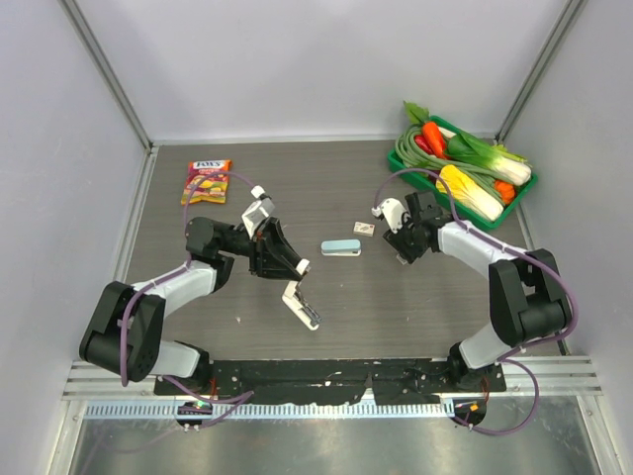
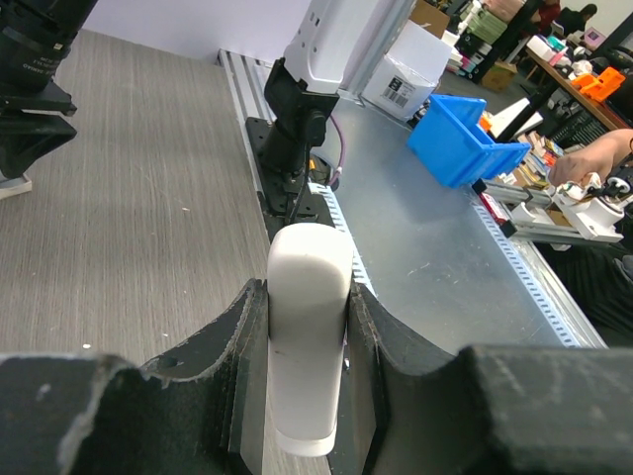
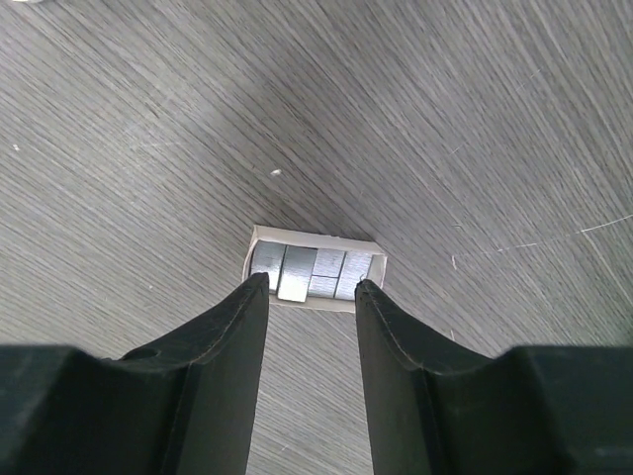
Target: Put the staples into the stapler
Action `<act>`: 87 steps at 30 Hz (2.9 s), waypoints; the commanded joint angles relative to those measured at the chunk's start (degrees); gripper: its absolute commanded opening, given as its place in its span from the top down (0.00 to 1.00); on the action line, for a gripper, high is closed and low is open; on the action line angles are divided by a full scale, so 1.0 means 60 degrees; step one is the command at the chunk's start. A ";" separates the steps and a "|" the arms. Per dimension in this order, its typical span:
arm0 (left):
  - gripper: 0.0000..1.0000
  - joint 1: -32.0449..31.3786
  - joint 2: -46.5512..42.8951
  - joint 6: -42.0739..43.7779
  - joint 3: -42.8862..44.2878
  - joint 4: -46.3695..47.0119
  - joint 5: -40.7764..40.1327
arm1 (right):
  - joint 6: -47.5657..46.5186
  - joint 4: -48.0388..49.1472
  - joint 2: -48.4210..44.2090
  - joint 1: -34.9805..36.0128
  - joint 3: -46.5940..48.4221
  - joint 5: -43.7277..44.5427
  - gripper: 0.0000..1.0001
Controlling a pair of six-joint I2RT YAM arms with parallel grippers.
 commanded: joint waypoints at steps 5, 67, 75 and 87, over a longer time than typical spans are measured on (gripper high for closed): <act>1.00 -0.0024 0.0035 0.0177 -0.0020 0.2235 0.0041 | -0.0141 0.0087 0.0218 -0.0028 0.0402 -0.0021 0.55; 1.00 -0.0038 0.0020 0.0338 -0.0020 0.2045 -0.0062 | 0.0415 -0.0733 -0.0483 -0.0365 0.1135 -0.0943 0.78; 1.00 -0.0024 0.0224 0.0338 0.0535 0.2045 -0.0441 | 0.1541 -0.1129 -0.2370 -0.0365 0.1530 -0.2948 0.77; 1.00 0.0006 0.2364 -0.0176 0.2440 0.2367 -0.2610 | 0.4383 0.1504 -0.4043 -0.0277 0.0698 -0.6523 0.75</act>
